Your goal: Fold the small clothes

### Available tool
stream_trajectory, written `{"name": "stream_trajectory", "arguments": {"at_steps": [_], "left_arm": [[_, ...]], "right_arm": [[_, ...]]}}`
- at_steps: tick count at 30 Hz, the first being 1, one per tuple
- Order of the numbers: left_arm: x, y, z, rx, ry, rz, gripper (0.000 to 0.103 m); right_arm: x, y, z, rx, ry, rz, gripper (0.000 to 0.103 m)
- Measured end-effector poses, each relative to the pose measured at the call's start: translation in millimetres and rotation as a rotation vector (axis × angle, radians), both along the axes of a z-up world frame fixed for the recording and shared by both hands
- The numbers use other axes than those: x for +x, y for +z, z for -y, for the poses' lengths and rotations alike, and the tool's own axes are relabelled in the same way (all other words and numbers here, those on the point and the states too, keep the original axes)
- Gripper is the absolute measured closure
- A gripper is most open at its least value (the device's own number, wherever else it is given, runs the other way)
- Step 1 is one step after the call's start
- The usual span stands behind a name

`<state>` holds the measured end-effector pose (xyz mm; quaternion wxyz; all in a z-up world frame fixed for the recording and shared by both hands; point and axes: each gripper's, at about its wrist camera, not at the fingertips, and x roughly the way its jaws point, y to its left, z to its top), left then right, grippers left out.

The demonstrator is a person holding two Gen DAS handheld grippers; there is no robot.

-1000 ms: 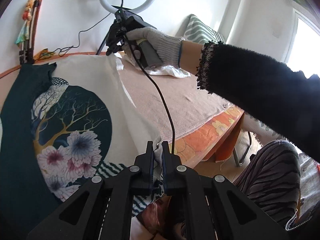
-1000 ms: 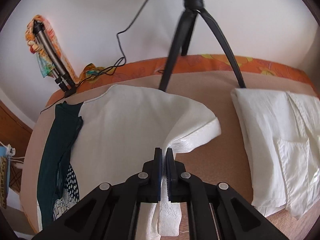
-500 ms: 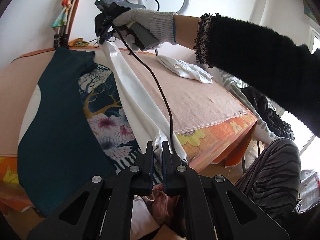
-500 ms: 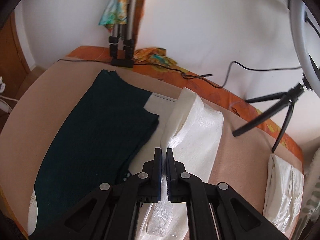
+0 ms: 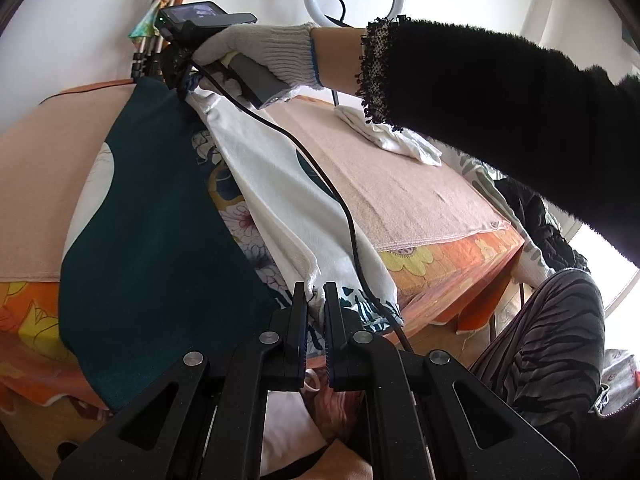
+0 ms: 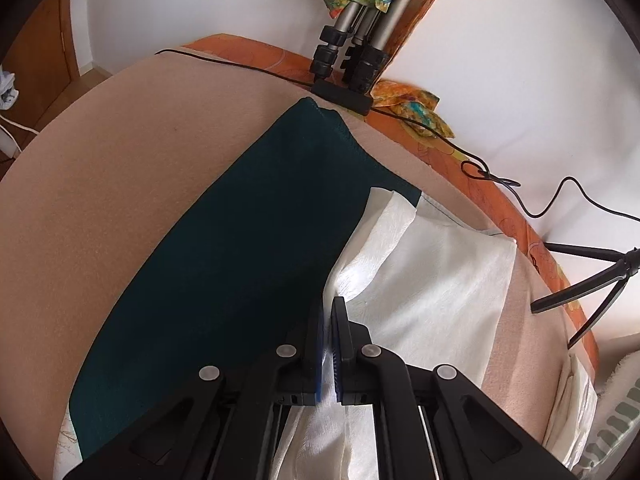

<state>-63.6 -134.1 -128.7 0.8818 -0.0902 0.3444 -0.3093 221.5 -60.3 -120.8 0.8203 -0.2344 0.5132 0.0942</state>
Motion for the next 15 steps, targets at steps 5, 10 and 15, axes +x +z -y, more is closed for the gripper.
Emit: {"name": "stream_trajectory", "arguments": {"at_steps": [5, 10, 15], "left_arm": [[-8, 9, -4, 0.024, -0.013, -0.001, 0.085], [-18, 26, -29, 0.04, -0.002, 0.053, 0.077], [-13, 35, -65, 0.073, 0.033, 0.057, 0.075]], "right_arm": [[-10, 28, 16, 0.219, -0.004, -0.007, 0.063], [-39, 78, 65, 0.405, -0.053, 0.048, 0.059], [-99, 111, 127, 0.496, -0.104, 0.084, 0.059]]}}
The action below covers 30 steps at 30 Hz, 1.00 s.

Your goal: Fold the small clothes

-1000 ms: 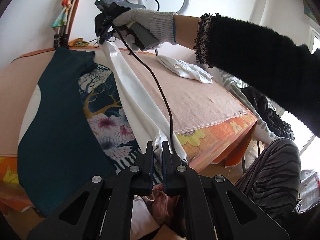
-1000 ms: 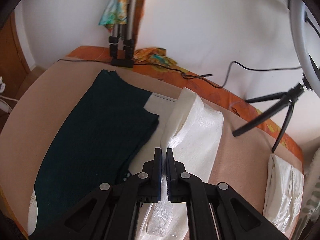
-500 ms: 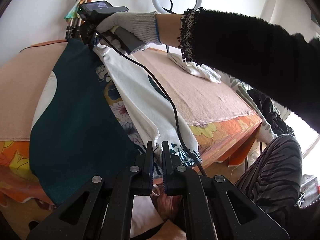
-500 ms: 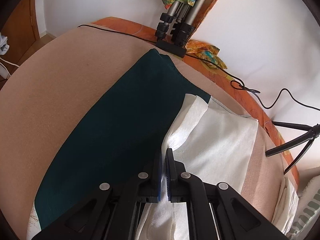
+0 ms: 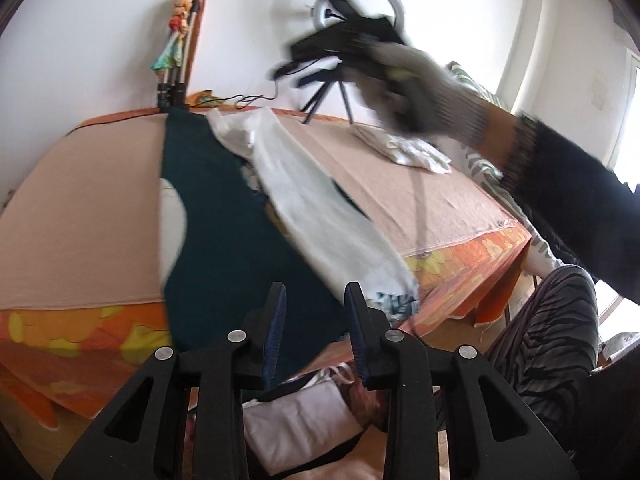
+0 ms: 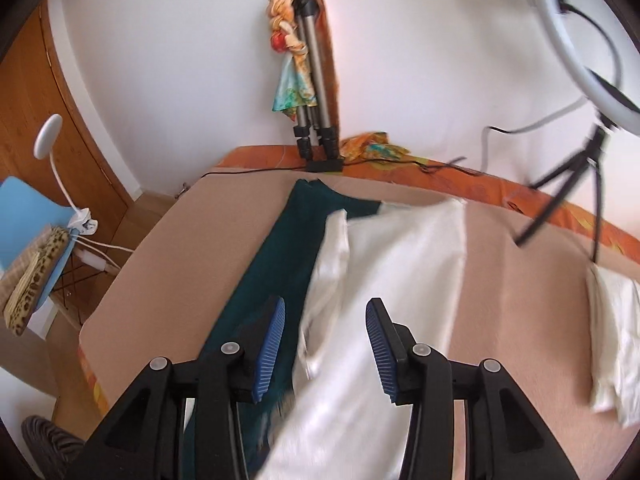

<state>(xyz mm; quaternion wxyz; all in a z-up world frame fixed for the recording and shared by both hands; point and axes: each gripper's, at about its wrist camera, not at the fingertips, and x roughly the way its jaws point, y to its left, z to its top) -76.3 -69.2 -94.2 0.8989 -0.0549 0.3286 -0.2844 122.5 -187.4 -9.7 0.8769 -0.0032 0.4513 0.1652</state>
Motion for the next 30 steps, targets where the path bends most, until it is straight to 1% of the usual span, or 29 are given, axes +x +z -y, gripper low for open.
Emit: {"name": "stream_trajectory", "arguments": {"at_steps": [3, 6, 7, 8, 10, 14, 18, 22, 25, 27, 28, 30], "left_arm": [[8, -3, -21, 0.031, 0.029, -0.023, 0.075], [16, -7, -39, 0.03, 0.055, -0.064, 0.075], [19, -9, -44, 0.023, 0.061, -0.084, 0.073], [22, -11, -47, 0.023, 0.063, -0.1, 0.068], [27, -17, -54, 0.018, 0.067, -0.137, 0.064], [31, -31, -57, -0.016, 0.054, -0.229, 0.064], [33, -41, -58, -0.04, 0.044, -0.29, 0.063], [39, -54, -62, -0.081, 0.045, -0.367, 0.062], [44, -63, -64, -0.123, 0.052, -0.418, 0.062], [45, -64, -64, -0.136, 0.05, -0.429, 0.062], [44, -64, -64, -0.137, 0.048, -0.427, 0.062], [44, -63, -61, -0.127, 0.039, -0.416, 0.062]], "right_arm": [[-46, 0, 29, -0.017, -0.01, -0.001, 0.059], [-95, -12, 52, -0.007, -0.026, -0.042, 0.059], [-109, -18, 57, -0.003, -0.027, -0.057, 0.059], [-126, -26, 62, -0.001, -0.029, -0.078, 0.059], [-151, -40, 68, 0.004, -0.031, -0.11, 0.059], [-200, -68, 72, 0.025, -0.025, -0.188, 0.059], [-239, -76, 73, 0.075, -0.006, -0.228, 0.059], [-264, -91, 82, 0.135, -0.017, -0.308, 0.059], [-267, -100, 88, 0.148, -0.031, -0.314, 0.058], [-268, -107, 91, 0.188, -0.023, -0.301, 0.058], [-265, -111, 93, 0.218, -0.023, -0.312, 0.058], [-264, -115, 90, 0.263, -0.016, -0.317, 0.061]]}}
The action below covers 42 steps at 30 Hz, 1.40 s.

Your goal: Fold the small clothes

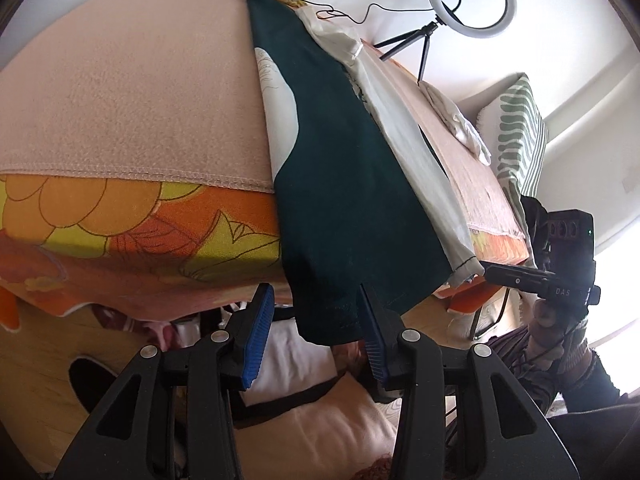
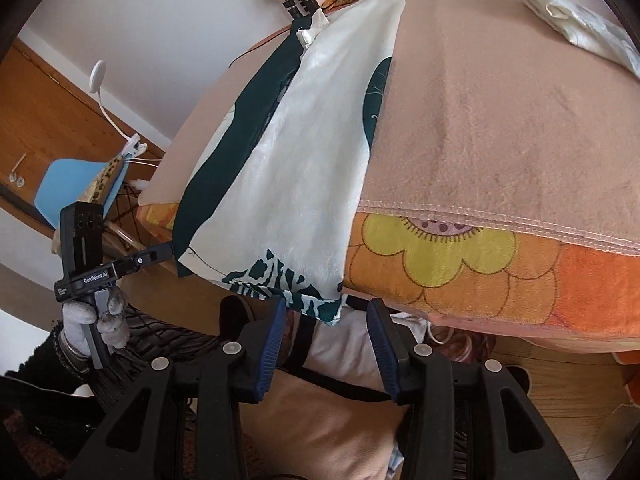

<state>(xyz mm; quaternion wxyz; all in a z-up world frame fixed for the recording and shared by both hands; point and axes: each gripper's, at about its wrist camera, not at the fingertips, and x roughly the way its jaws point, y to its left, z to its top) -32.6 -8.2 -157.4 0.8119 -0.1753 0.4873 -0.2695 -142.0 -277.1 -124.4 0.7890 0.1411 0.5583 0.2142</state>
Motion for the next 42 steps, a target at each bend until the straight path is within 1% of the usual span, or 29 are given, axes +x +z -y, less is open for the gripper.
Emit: {"name": "stream_trajectory", "arguments": {"at_steps": [1, 2, 3, 4, 6, 7, 8, 10, 12, 13, 14, 16, 18, 19, 22, 23, 24, 25, 26, 27, 28, 31, 34, 36, 37, 38, 39, 40, 42], "left_arm": [[0, 0, 1, 0.0, -0.004, 0.002, 0.062], [1, 0, 3, -0.004, -0.01, 0.0, 0.062], [1, -2, 3, -0.008, -0.014, -0.005, 0.062], [1, -3, 2, -0.017, -0.019, -0.011, 0.065], [2, -6, 3, -0.032, -0.03, -0.024, 0.065], [2, -6, 3, -0.04, -0.034, -0.023, 0.07], [2, -6, 4, -0.041, -0.039, -0.019, 0.081], [0, -3, 4, -0.025, -0.043, 0.001, 0.085], [1, -2, 2, -0.023, -0.035, 0.006, 0.085], [2, -3, 2, -0.025, -0.027, 0.0, 0.085], [4, -5, 0, -0.029, -0.014, -0.007, 0.083], [6, -7, -2, -0.044, -0.004, -0.024, 0.079], [10, -9, -1, -0.051, -0.005, -0.042, 0.079], [10, -10, 0, -0.049, -0.008, -0.045, 0.079], [12, -11, 4, -0.061, -0.029, -0.049, 0.079], [12, -10, 6, -0.067, -0.041, -0.042, 0.083], [11, -10, 8, -0.062, -0.052, -0.037, 0.083], [10, -9, 9, -0.051, -0.06, -0.026, 0.098], [7, -6, 11, -0.037, -0.071, -0.008, 0.101], [6, -4, 11, -0.028, -0.072, 0.004, 0.101], [4, -2, 9, -0.023, -0.071, 0.013, 0.101], [1, 3, 0, -0.042, -0.047, 0.014, 0.101], [-2, 8, -7, -0.039, -0.034, 0.03, 0.101], [-4, 11, -6, -0.024, -0.043, 0.044, 0.101], [-5, 12, -6, -0.008, -0.047, 0.055, 0.101], [-5, 13, -3, 0.0, -0.05, 0.059, 0.101], [-5, 13, -2, 0.001, -0.057, 0.057, 0.101], [-5, 12, -2, -0.007, -0.07, 0.05, 0.101], [-5, 11, -2, -0.01, -0.073, 0.046, 0.101]], "right_arm": [[1, -2, -3, 0.004, 0.01, -0.002, 0.07], [2, -3, -8, -0.004, 0.026, -0.001, 0.081], [1, -5, -13, -0.004, 0.045, -0.001, 0.085], [0, -6, -18, -0.001, 0.064, -0.009, 0.091], [-2, -8, -25, -0.001, 0.098, -0.015, 0.093], [-4, -8, -26, -0.009, 0.106, -0.011, 0.093], [-5, -8, -26, -0.022, 0.11, -0.008, 0.093], [-9, -5, -25, -0.051, 0.114, 0.005, 0.093], [-14, 1, -18, -0.079, 0.1, 0.035, 0.086], [-13, 3, -16, -0.102, 0.094, 0.048, 0.066], [-12, 5, -15, -0.126, 0.092, 0.062, 0.052], [-9, 5, -14, -0.113, 0.104, 0.058, 0.052], [-6, 3, -18, -0.108, 0.123, 0.052, 0.052], [-3, 1, -19, -0.111, 0.129, 0.046, 0.057], [6, -8, -24, -0.067, 0.138, 0.006, 0.076], [8, -10, -26, -0.062, 0.142, 0.001, 0.084], [8, -11, -30, -0.065, 0.152, 0.0, 0.089], [6, -11, -33, -0.07, 0.162, 0.001, 0.096], [2, -10, -37, -0.082, 0.167, 0.006, 0.097], [-2, -8, -39, -0.092, 0.168, 0.012, 0.098], [-7, -5, -41, -0.104, 0.16, 0.019, 0.101], [-24, 6, -40, -0.129, 0.105, 0.057, 0.103], [-42, 17, -41, -0.17, 0.07, 0.1, 0.103], [-53, 19, -47, -0.282, 0.073, 0.117, 0.1], [-57, 18, -49, -0.315, 0.099, 0.119, 0.097], [-62, 15, -52, -0.338, 0.16, 0.1, 0.086], [-64, 13, -53, -0.348, 0.188, 0.094, 0.077], [-66, 14, -51, -0.354, 0.185, 0.104, 0.067], [-60, 16, -43, -0.308, 0.157, 0.092, 0.067]]}}
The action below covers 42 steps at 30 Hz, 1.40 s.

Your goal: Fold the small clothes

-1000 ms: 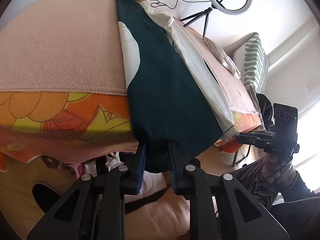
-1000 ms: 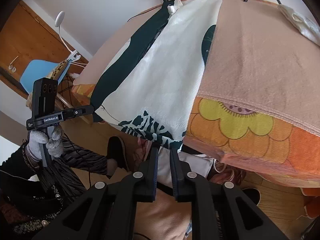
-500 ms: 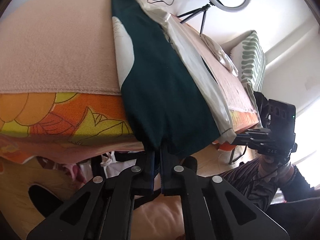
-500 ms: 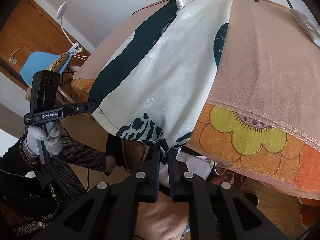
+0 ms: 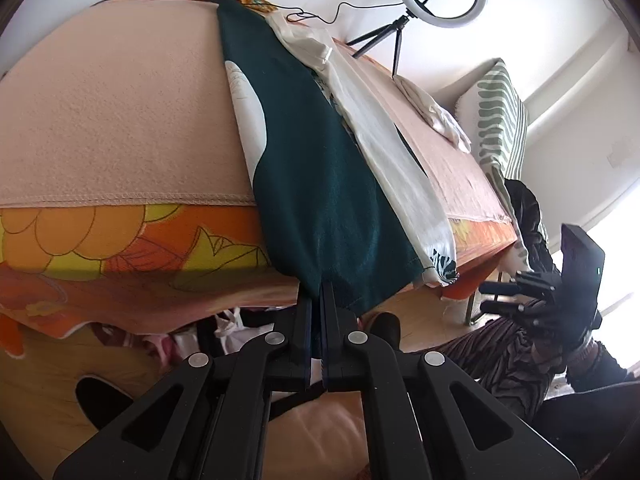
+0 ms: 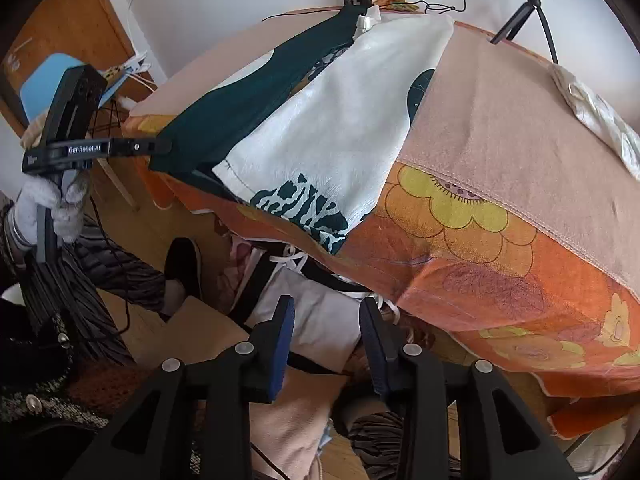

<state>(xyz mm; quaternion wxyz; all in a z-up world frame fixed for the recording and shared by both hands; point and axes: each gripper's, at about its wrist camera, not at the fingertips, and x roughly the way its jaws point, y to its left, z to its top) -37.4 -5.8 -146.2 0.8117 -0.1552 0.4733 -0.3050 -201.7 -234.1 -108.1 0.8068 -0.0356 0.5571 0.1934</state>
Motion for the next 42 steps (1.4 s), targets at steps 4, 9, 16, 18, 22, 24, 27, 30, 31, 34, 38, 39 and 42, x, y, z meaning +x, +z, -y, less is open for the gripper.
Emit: {"name": "stream_trajectory", "arguments": {"at_steps": [4, 9, 16, 18, 22, 24, 27, 30, 31, 34, 38, 39, 42], "left_arm": [[-1, 1, 1, 0.019, -0.011, 0.012, 0.101], [0, -1, 0, 0.029, -0.001, 0.012, 0.101], [2, -2, -2, 0.029, 0.019, 0.006, 0.101], [2, -1, -4, 0.022, 0.026, 0.005, 0.096], [7, -3, -9, 0.01, 0.053, -0.011, 0.077], [12, -9, -8, -0.001, 0.063, -0.053, 0.071], [15, -17, -3, -0.025, 0.037, -0.098, 0.071], [14, -16, 3, -0.047, 0.002, -0.102, 0.08], [12, -14, 5, -0.041, -0.006, -0.092, 0.101], [9, -5, 4, -0.051, -0.028, -0.084, 0.102], [9, 13, -7, -0.105, -0.016, -0.08, 0.101], [10, 17, -8, -0.117, -0.011, -0.079, 0.101], [15, 31, -8, -0.141, -0.007, -0.065, 0.101]], "right_arm": [[25, 5, 18, 0.136, -0.076, 0.019, 0.065], [46, -9, -8, 0.083, 0.051, 0.029, 0.071], [32, -49, -37, -0.029, 0.196, -0.102, 0.098], [27, -49, -31, -0.054, 0.188, -0.084, 0.091], [38, -34, 0, 0.033, 0.066, -0.053, 0.056], [45, -31, 7, 0.06, 0.045, -0.047, 0.056], [54, -33, 5, 0.081, 0.055, -0.052, 0.056], [59, -35, 2, 0.103, 0.068, -0.066, 0.083], [59, -35, 2, 0.127, 0.068, -0.077, 0.096], [53, -29, 5, 0.197, 0.048, -0.082, 0.102], [49, -7, 20, 0.33, -0.005, -0.075, 0.103], [49, -3, 23, 0.354, -0.018, -0.072, 0.103], [52, 10, 28, 0.395, -0.039, -0.058, 0.103]]}}
